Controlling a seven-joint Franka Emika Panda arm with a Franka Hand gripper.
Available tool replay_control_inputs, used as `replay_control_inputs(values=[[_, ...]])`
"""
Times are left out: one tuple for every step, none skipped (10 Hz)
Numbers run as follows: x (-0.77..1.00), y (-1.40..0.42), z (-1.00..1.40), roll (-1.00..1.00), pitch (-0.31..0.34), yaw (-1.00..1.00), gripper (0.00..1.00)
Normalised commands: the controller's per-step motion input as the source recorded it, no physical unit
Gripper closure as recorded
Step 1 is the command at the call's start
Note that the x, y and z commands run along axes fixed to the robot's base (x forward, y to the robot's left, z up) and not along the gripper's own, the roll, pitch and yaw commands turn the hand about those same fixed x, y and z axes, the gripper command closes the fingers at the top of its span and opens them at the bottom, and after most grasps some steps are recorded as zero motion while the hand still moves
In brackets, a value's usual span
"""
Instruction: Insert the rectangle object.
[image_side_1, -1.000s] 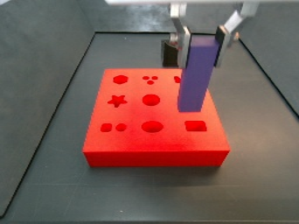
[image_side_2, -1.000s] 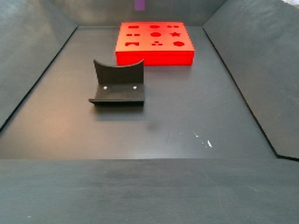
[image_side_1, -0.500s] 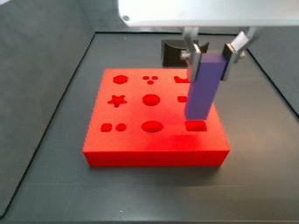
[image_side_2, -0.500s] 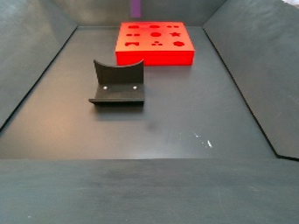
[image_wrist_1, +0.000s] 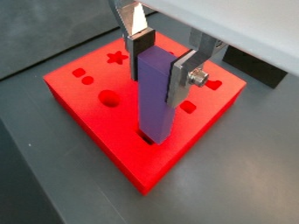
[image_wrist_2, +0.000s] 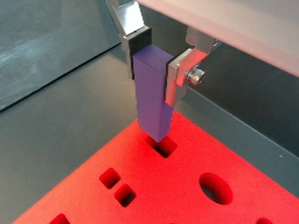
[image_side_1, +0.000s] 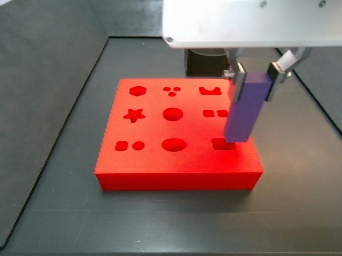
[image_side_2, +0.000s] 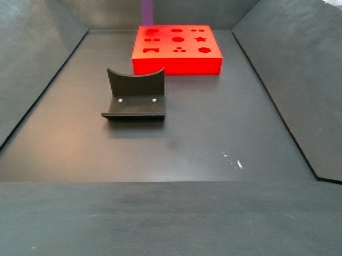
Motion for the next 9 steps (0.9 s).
replay_control_inputs(values=[[-0.02,0.00,-0.21,0.00,-0.053,0.00,1.00],[-0.13,0.00,-0.21,0.00,-0.067,0.00,1.00],[-0.18,0.00,-0.19,0.01,-0.071,0.00,1.00],[-0.07,0.00,-0.15,0.00,-0.050,0.00,1.00],[0.00,0.00,-0.12,0.00,-0.011,0.00,1.00],[0.00,0.00,-0.12,0.01,0.000,0.00,1.00],[0.00,0.00,-0.11,0.01,0.000,0.00,1.00],[0.00,0.00,-0.10,0.01,0.000,0.00,1.00],[0.00,0.04,-0.13,0.02,0.000,0.00,1.00]])
